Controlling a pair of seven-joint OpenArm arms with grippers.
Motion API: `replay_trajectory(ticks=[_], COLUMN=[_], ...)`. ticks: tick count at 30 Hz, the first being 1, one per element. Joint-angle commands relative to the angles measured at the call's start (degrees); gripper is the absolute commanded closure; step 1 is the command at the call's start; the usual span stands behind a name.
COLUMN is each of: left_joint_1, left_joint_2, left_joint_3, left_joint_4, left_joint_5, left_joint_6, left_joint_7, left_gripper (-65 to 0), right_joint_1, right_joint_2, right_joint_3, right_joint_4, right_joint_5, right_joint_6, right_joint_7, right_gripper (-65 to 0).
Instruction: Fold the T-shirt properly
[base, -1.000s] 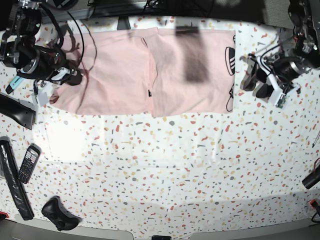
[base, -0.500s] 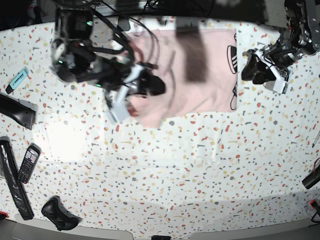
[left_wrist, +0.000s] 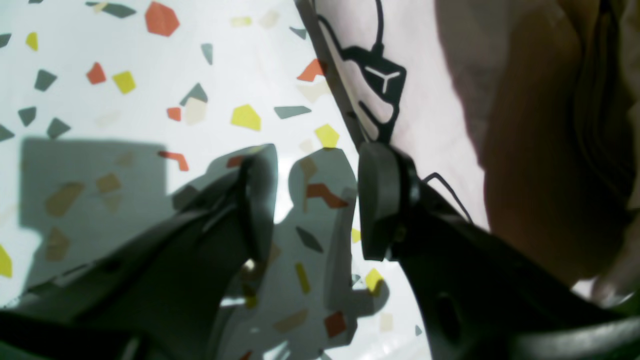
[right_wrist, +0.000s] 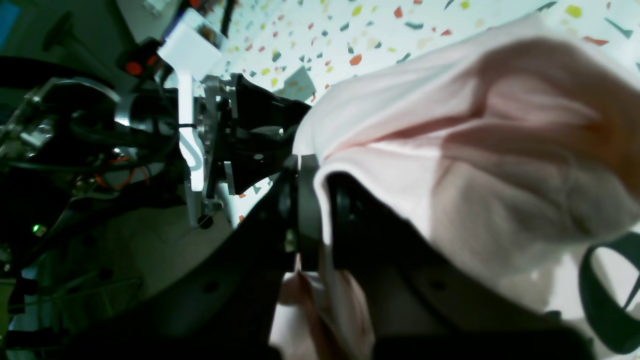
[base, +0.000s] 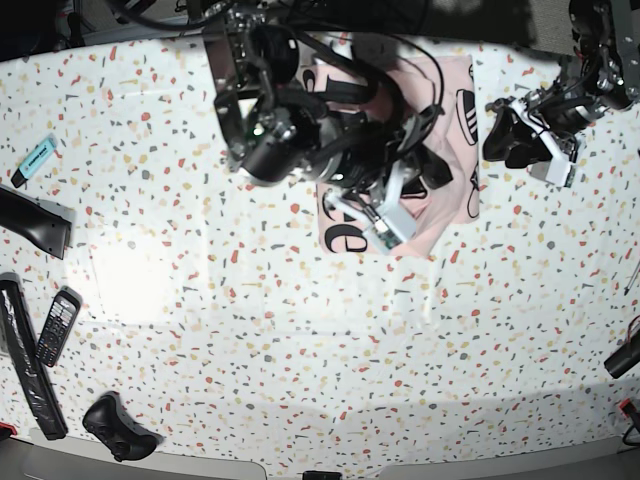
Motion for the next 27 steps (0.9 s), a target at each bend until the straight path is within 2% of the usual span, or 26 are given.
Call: replay_trajectory(ticks=[1, 6, 11, 14, 16, 18, 22, 27], left_joint_1=[0.2, 0.2, 0.2, 0.2, 0.2, 0.2, 0.2, 0.2], left_joint_2=[-0.6, -0.6, -0.6, -0.6, -0.6, -0.7, -1.6, -6.5], left_joint_3=[0.0, 0.0, 0.0, 0.0, 0.0, 0.0, -0.1, -0.2], left_joint_4=[0.1, 0.1, 0.1, 0.1, 0.1, 0.1, 0.2, 1.6], left_joint_5=[1.3, 1.3, 1.3, 1.3, 1.3, 1.3, 0.5, -4.2], left_joint_6=[0.7, 0.7, 0.7, 0.7, 0.7, 0.7, 0.7, 0.7], left_joint_7=[1.9, 1.9, 1.9, 1.7, 1.7, 1.5, 0.0, 0.5], left_gripper=[-25.8, -25.8, -25.8, -25.8, -25.8, -25.8, -25.8, -25.8], right_joint_1=[0.7, 0.7, 0.7, 0.9, 0.9, 1.6, 4.1, 8.3], right_joint_2=[-0.6, -0.6, -0.6, -0.6, -0.6, -0.6, -0.6, -0.6], right_joint_3=[-1.1, -4.1, -5.5, -7.1, -8.5, -9.8, -11.0, -10.9], right_joint_4=[0.5, -4.0, -10.5, -12.4, -12.5, -12.5, -12.5, -12.5], right_joint_5=[1.4, 1.4, 1.7, 4.6, 7.1, 11.0, 18.0, 19.2], right_joint_6=[-0.4, -0.6, -0.6, 1.1, 3.9, 5.1, 5.2, 5.2], right_joint_7=[2.3, 5.1, 11.6, 14.8, 16.1, 16.3, 15.8, 11.9], right_gripper=[0.0, 0.0, -0.3, -12.2, -14.7, -14.7, -14.7, -14.7])
